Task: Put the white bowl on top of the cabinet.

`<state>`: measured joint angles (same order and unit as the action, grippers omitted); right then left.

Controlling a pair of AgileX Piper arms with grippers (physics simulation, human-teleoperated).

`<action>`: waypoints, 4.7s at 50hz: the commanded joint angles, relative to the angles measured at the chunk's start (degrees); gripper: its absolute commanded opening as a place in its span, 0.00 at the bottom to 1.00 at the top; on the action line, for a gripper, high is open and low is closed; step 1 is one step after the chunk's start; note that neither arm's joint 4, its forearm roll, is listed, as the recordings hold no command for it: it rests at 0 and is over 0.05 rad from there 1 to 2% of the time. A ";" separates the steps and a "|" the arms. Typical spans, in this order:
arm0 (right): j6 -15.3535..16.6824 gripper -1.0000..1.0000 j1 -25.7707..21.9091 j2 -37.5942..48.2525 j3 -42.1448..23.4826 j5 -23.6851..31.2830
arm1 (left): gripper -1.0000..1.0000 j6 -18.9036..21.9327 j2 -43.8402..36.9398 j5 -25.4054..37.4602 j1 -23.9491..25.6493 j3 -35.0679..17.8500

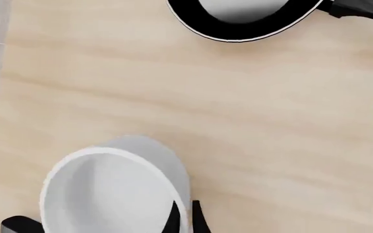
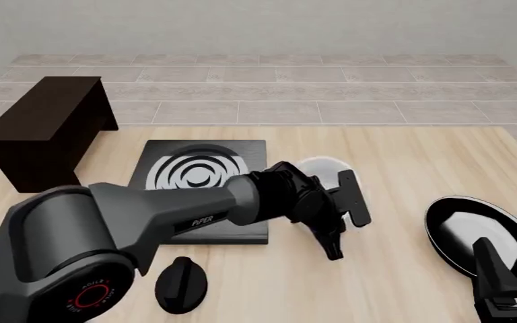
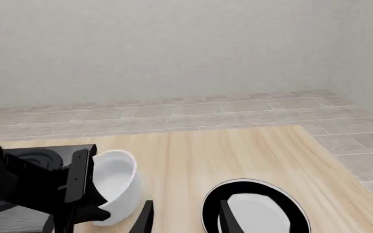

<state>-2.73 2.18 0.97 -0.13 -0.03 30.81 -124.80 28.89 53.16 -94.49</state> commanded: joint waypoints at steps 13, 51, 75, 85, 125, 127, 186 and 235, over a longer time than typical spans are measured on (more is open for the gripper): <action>-0.19 1.00 0.00 0.26 0.01 -0.11 | 0.00 7.72 5.96 0.44 -4.02 -1.00; 0.41 1.00 0.22 -0.03 -0.02 0.03 | 0.00 7.64 27.88 -3.20 -11.18 12.44; 0.59 1.00 0.48 -0.20 -0.03 0.12 | 0.00 3.61 33.99 1.08 -23.20 8.20; 0.69 1.00 0.44 -0.11 -0.03 0.09 | 0.00 1.33 31.73 2.09 -34.65 3.73; 0.48 1.00 0.70 0.16 -0.01 0.00 | 0.00 1.21 24.02 1.38 -59.38 0.80; 0.39 1.00 0.72 0.23 -0.01 -0.03 | 0.00 0.47 23.12 0.65 -61.05 0.04; -0.04 1.00 1.25 0.72 0.02 -0.23 | 1.00 -3.32 17.43 -4.80 -65.88 2.65; 0.15 1.00 1.31 0.53 0.01 -0.12 | 1.00 -7.88 42.71 -11.17 -58.25 16.16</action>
<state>-2.52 3.43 1.62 -0.13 -0.23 24.84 -89.29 20.23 -7.05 -84.50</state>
